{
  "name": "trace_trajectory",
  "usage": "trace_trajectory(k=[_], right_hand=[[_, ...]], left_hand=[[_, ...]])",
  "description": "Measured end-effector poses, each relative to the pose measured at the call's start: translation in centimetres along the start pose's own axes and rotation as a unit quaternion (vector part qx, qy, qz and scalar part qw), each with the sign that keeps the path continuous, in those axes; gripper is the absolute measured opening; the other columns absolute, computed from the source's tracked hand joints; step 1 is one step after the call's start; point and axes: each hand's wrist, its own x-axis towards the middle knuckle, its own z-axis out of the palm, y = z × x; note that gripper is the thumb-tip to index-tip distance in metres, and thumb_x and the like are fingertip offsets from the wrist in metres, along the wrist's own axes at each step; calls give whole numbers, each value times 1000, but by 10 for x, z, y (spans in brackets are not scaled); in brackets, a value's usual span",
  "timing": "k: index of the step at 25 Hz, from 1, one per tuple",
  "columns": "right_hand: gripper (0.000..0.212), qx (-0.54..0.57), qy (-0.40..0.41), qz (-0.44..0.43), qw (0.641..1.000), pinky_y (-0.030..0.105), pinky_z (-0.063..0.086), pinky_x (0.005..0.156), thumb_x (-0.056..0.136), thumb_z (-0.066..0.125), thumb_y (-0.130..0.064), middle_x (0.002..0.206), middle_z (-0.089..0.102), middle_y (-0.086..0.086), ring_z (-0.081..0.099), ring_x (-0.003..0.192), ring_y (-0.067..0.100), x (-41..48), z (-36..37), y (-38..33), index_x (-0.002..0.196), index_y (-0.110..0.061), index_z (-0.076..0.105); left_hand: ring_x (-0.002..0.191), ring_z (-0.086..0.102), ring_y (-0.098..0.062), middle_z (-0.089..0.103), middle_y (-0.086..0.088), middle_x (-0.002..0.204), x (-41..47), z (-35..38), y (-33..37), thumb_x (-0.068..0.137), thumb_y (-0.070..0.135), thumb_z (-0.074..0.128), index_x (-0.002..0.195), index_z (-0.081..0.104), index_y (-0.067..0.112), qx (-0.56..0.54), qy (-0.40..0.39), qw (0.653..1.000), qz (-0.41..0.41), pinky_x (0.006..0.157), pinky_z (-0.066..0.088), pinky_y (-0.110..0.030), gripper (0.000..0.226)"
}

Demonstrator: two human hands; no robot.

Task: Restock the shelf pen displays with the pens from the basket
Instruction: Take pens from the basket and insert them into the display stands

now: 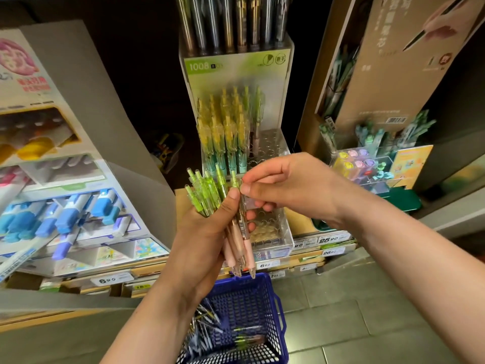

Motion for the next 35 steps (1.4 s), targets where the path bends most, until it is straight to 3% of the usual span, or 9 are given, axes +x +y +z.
trace_trajectory(k=[4,12,15,18,21,26,30,32,35], right_hand=[[16,79,0,26,997,20,56,68,88,76,-13,80,77,9,69,72,13,0,10,11,103,-8,73],[11,115,59,-3,992,26,58,68,88,75,-10,75,75,7,70,68,19,-6,18,14,98,-8,74],[7,122,173,-56,976,26,61,73,88,73,-6,80,77,7,72,74,17,-2,-10,-4,91,-12,75],[14,183,307,-161,920,25,60,73,90,68,2,74,76,2,73,74,14,10,-40,-25,90,-11,73],[7,119,361,-227,897,32,62,77,90,71,-5,77,73,3,73,77,17,25,-49,-34,94,-11,71],[7,5,388,-244,889,42,60,85,87,75,-15,87,75,6,74,84,23,43,-47,-35,93,-17,73],[10,-54,388,-239,889,26,58,83,87,76,-17,85,74,-7,72,81,7,49,-43,-31,97,-17,75],[10,-85,363,-212,903,18,56,80,87,76,-18,84,72,-11,69,79,2,51,-39,-27,98,-18,74],[11,-116,344,-164,917,20,55,84,89,74,-18,87,72,-6,70,84,8,54,-35,-20,100,-17,74]], left_hand=[[76,67,-31,67,-31,100,1,3,0,94,34,69,125,60,-6,11,15,1000,17,57,55,-29,51],[78,67,-27,69,-30,102,0,3,-4,97,29,64,124,62,-6,1,26,1000,9,67,58,-32,45],[72,68,-22,69,-22,89,-1,3,-5,96,29,65,113,66,-2,-18,25,999,-17,64,58,-32,35],[78,67,-23,64,-14,88,-1,2,-6,94,26,67,113,63,-4,-31,27,999,-14,70,59,-34,36],[74,65,-20,64,-13,88,-1,3,-7,93,27,68,116,61,-9,-30,31,999,-9,66,57,-31,43],[75,65,-19,68,-10,92,-2,6,-8,90,26,71,108,70,3,-37,17,999,-11,70,58,-29,30],[76,68,-20,70,-10,93,-3,6,-4,86,24,74,95,75,16,-42,3,999,-10,71,58,-29,12],[77,68,-20,70,-11,93,-3,5,-4,86,21,76,100,73,13,-48,-1,999,-12,72,58,-29,17],[77,68,-21,70,-12,94,-3,5,-4,86,18,75,110,68,6,-47,-2,999,-9,73,58,-29,28]])
